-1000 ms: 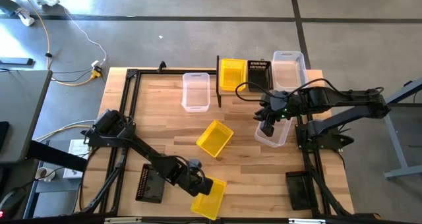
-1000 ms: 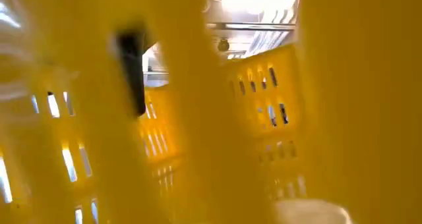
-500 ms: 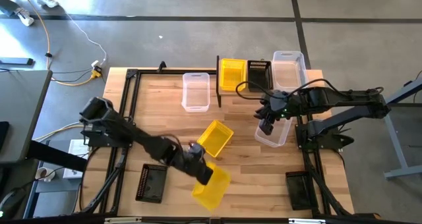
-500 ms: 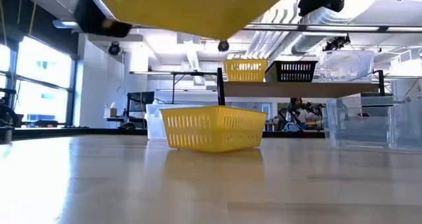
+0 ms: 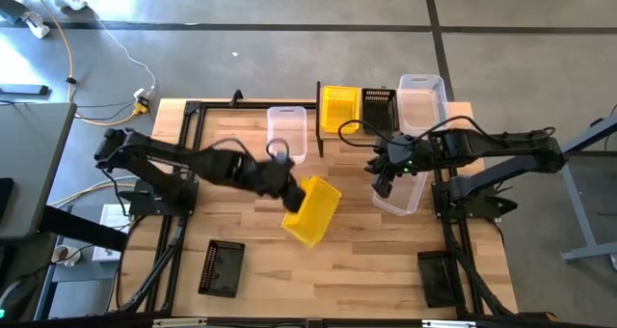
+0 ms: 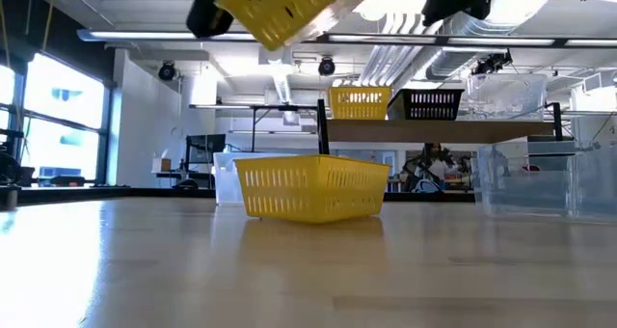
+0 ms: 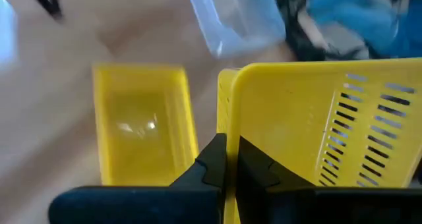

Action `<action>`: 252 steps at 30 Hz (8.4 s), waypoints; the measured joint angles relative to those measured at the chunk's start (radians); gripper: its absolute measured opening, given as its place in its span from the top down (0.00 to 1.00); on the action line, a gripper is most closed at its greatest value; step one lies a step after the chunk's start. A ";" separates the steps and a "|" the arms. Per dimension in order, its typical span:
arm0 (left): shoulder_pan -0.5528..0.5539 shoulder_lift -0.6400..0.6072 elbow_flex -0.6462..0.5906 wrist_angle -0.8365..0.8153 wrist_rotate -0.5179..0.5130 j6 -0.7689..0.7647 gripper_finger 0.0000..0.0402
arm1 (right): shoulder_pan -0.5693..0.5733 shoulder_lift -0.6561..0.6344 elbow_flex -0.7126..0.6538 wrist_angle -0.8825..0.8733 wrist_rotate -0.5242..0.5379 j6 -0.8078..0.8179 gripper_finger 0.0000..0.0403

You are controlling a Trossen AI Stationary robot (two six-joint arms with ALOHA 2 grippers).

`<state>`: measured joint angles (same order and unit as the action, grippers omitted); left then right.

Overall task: Stack baskets on shelf by color
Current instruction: Stack the bottom yellow bin on top of the other yellow bin on the shelf, then stack the top transparent bin on top of the other transparent bin on the shelf

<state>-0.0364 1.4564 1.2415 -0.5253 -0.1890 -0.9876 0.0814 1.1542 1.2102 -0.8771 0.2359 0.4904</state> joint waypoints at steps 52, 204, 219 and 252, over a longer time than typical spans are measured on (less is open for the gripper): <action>0.207 -0.097 0.000 0.233 -0.824 0.442 0.99 | -0.135 0.361 0.368 0.493 0.310 -0.378 0.61; 0.365 -0.097 0.000 0.134 -0.503 1.148 0.43 | -0.835 0.638 0.732 -0.450 -0.577 0.221 0.70; 0.364 -0.097 0.000 0.034 -0.496 1.145 0.43 | -0.678 0.541 0.732 -0.609 -0.452 -0.111 0.69; 0.755 -0.019 -0.001 -0.249 -0.080 0.492 0.43 | -0.201 0.521 0.732 -0.693 -0.028 -0.111 0.69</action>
<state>0.7185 1.4371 1.2404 -0.7742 -0.2687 -0.4954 -0.1195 1.6752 1.9419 -1.5703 0.2077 0.3798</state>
